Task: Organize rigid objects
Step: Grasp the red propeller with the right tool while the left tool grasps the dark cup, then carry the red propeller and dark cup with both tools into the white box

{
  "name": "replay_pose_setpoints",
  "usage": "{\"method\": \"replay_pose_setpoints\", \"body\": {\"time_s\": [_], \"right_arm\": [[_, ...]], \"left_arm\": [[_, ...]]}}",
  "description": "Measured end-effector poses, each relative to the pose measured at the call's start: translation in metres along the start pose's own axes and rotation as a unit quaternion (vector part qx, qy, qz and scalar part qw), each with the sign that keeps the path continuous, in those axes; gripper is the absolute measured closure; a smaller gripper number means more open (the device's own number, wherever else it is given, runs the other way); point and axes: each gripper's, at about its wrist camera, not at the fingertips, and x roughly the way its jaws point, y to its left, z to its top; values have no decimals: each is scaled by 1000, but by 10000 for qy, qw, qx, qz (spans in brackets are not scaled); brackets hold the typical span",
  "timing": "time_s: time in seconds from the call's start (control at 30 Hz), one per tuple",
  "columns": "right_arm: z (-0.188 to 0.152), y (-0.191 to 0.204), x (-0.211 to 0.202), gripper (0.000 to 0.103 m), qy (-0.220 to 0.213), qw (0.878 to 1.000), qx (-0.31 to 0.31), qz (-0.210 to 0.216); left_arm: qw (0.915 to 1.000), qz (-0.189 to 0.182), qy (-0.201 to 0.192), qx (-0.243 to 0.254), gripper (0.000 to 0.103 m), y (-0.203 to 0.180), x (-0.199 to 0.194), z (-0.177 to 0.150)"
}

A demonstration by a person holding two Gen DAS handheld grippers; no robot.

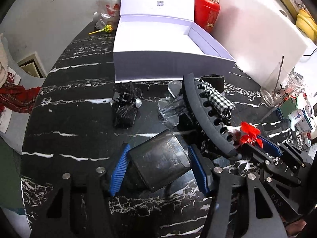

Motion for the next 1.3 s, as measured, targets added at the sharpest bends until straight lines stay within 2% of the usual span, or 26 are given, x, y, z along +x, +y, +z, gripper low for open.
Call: {"method": "replay_pose_setpoints", "body": {"time_s": [0.07, 0.13, 0.27, 0.33, 0.83, 1.07, 1.3], "right_arm": [[-2, -2, 2, 66, 59, 10000, 66, -34], [-3, -4, 4, 50, 67, 9999, 145, -39], [-2, -4, 6, 50, 38, 9999, 90, -29], [-2, 0, 7, 60, 63, 9999, -18, -87], [7, -2, -19, 60, -267, 9996, -75, 22], [27, 0, -37, 60, -456, 9987, -216, 115], [58, 0, -48, 60, -735, 9963, -368, 241]], "left_arm": [[10000, -9, 20, -27, 43, 2, 0, -2], [10000, -15, 29, -56, 43, 3, -1, -4], [10000, -11, 25, -89, 43, 5, -2, -6], [10000, 6, -2, -90, 43, 5, -4, -7], [9996, 14, -288, -37, 43, 2, -24, -2], [9988, -77, -479, 121, 43, -7, -40, 14], [9960, -95, -852, 251, 43, -12, -56, 42]]}}
